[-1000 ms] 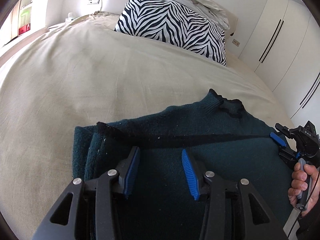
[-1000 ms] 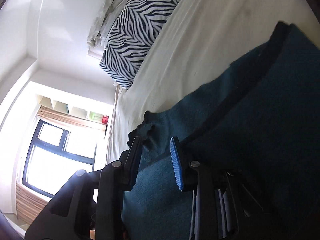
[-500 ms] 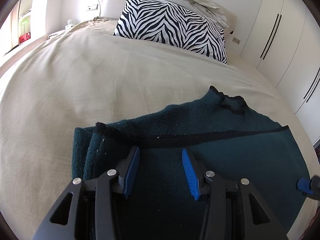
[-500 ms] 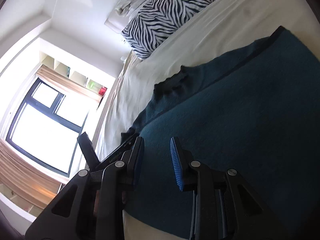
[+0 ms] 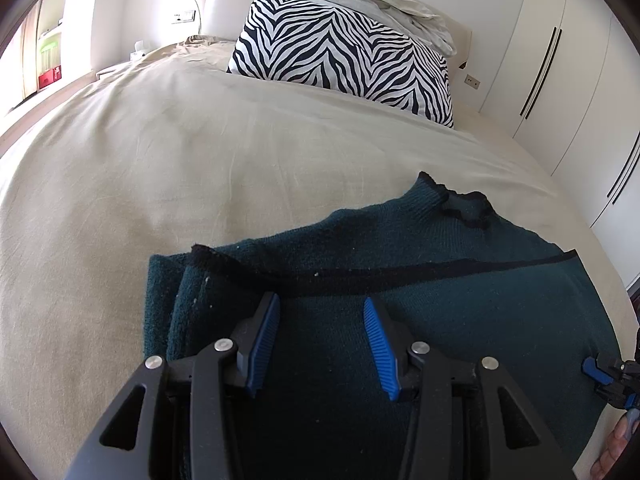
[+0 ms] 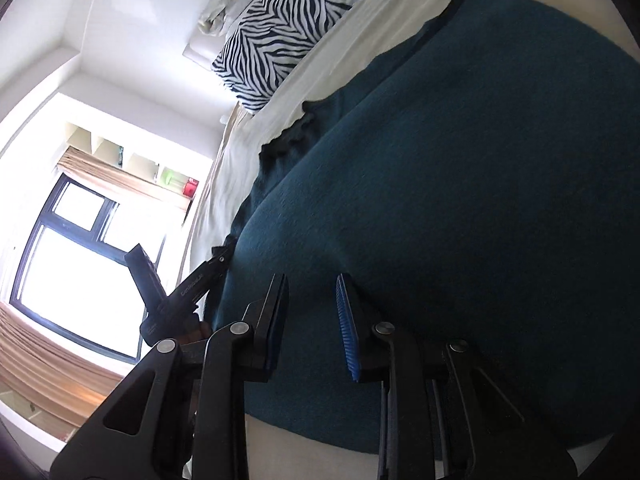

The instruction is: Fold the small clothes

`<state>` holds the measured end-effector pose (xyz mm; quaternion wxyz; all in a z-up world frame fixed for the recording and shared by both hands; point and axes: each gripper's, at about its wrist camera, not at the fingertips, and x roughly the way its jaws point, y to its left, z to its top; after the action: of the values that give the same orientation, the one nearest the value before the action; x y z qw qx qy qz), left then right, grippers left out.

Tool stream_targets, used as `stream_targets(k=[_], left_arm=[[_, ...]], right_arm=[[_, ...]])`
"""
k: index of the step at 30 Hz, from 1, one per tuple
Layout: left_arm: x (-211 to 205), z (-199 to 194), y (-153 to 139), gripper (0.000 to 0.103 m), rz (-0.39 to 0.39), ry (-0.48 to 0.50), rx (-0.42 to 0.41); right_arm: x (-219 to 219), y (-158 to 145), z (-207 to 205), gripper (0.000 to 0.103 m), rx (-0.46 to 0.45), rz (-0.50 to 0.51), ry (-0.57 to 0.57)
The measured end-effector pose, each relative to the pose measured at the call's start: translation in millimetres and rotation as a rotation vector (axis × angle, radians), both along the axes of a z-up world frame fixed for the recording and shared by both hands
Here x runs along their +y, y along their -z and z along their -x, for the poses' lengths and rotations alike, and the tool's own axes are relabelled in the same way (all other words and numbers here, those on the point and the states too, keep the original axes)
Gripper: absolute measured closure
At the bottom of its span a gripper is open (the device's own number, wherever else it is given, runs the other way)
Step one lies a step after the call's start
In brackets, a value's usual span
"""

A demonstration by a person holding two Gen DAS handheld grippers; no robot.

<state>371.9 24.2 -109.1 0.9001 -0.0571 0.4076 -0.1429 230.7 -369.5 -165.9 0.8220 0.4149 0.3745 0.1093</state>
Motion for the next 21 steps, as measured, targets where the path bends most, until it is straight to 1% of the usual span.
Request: stream_targets(k=[2, 3, 4, 5, 6, 7, 8, 9, 10, 11, 13, 14, 15, 16, 17, 19, 20, 21], left_arm=[[-0.2, 0.4, -0.1, 0.056, 0.002, 0.0, 0.002], [0.4, 0.7, -1.6, 0.056, 0.005, -0.001, 0.007], [1.1, 2.6, -4.9, 0.056, 0.005, -0.006, 0.016], [2.4, 6.9, -9.9, 0.056, -0.001, -0.025, 0.031], [3.8, 16.2, -17.2, 0.058, -0.005, -0.052, 0.043], [4.9, 28.9, -24.7, 0.059, 0.019, -0.055, 0.047], [5.2, 44.3, -31.8, 0.059, 0.076, -0.037, 0.052], [3.6, 62.5, -37.7, 0.058, 0.137, -0.018, 0.061], [-0.7, 81.3, -41.8, 0.058, 0.181, 0.009, 0.069], [-6.8, 99.5, -43.7, 0.058, 0.21, 0.04, 0.08], [-20.3, 128.8, -41.8, 0.058, 0.24, 0.087, 0.097], [-25.6, 137.3, -37.1, 0.057, 0.227, 0.099, 0.102], [-30.1, 141.6, -29.4, 0.057, 0.195, 0.096, 0.111], [-30.3, 142.2, -19.3, 0.057, 0.179, 0.084, 0.134], [-25.2, 141.5, -9.6, 0.059, 0.186, 0.068, 0.153], [-10.6, 142.0, -2.7, 0.081, 0.211, 0.048, 0.15], [-4.5, 142.2, -2.1, 0.082, 0.215, 0.042, 0.154], [1.5, 142.6, -2.1, 0.082, 0.23, 0.041, 0.155]], right_arm=[[-30.6, -4.9, 16.4, 0.081, -0.007, 0.032, 0.086], [-41.8, -8.6, 18.0, 0.081, -0.001, 0.07, 0.129], [-48.1, -14.8, 24.6, 0.078, 0.008, 0.12, 0.167], [-54.6, -22.9, 30.8, 0.078, 0.014, 0.176, 0.195], [-55.9, -30.9, 36.1, 0.077, 0.002, 0.214, 0.203], [-53.2, -39.0, 40.3, 0.077, -0.015, 0.244, 0.202], [-53.8, -47.1, 42.6, 0.07, -0.037, 0.274, 0.191], [-44.7, -54.9, 44.8, 0.046, -0.061, 0.303, 0.181], [-33.8, -62.1, 47.5, 0.034, -0.09, 0.321, 0.175], [-15.4, -70.1, 45.5, 0.019, -0.128, 0.332, 0.162], [10.7, -82.9, 44.2, 0.019, -0.206, 0.336, 0.088], [23.4, -87.9, 41.7, 0.019, -0.229, 0.324, 0.054], [34.0, -87.1, 38.8, 0.019, -0.235, 0.287, 0.022], [45.6, -82.1, 33.5, 0.019, -0.227, 0.213, -0.028], [61.7, -74.2, 25.0, 0.019, -0.197, 0.128, -0.089], [87.7, -55.0, 9.6, 0.019, -0.104, -0.002, -0.205], [98.8, -43.6, 6.0, 0.019, -0.072, -0.036, -0.231], [101.0, -32.2, 3.6, 0.019, -0.053, -0.055, -0.234]])
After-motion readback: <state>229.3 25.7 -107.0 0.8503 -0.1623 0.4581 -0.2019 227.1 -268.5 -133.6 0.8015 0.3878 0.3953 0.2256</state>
